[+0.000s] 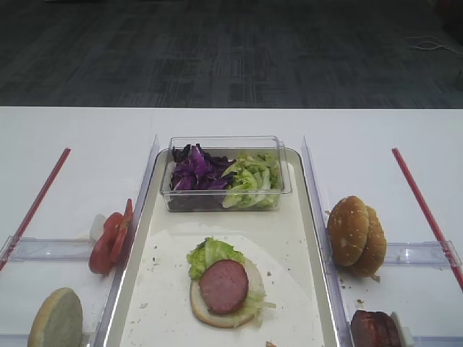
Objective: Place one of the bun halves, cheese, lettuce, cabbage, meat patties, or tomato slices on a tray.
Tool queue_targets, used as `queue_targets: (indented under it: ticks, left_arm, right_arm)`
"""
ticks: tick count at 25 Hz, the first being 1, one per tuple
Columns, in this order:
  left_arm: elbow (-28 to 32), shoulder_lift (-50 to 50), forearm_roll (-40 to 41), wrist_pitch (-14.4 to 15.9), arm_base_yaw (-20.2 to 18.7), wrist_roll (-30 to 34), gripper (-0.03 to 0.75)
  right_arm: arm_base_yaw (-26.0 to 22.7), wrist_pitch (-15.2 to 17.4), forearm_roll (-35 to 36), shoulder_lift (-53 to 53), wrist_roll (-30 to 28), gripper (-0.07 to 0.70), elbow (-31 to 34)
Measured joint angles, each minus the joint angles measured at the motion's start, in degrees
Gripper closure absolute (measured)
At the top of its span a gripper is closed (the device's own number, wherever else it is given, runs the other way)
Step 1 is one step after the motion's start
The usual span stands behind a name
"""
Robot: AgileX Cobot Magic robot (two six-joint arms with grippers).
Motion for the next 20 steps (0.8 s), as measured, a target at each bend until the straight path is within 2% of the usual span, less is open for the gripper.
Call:
queue_targets:
  ticks: [20]
  left_arm:
    - [0.0,0.0,0.0,0.0,0.0,0.0,0.294]
  right_arm:
    - [0.0,1.2,1.5,-22.4,-1.0,0.176,0.1]
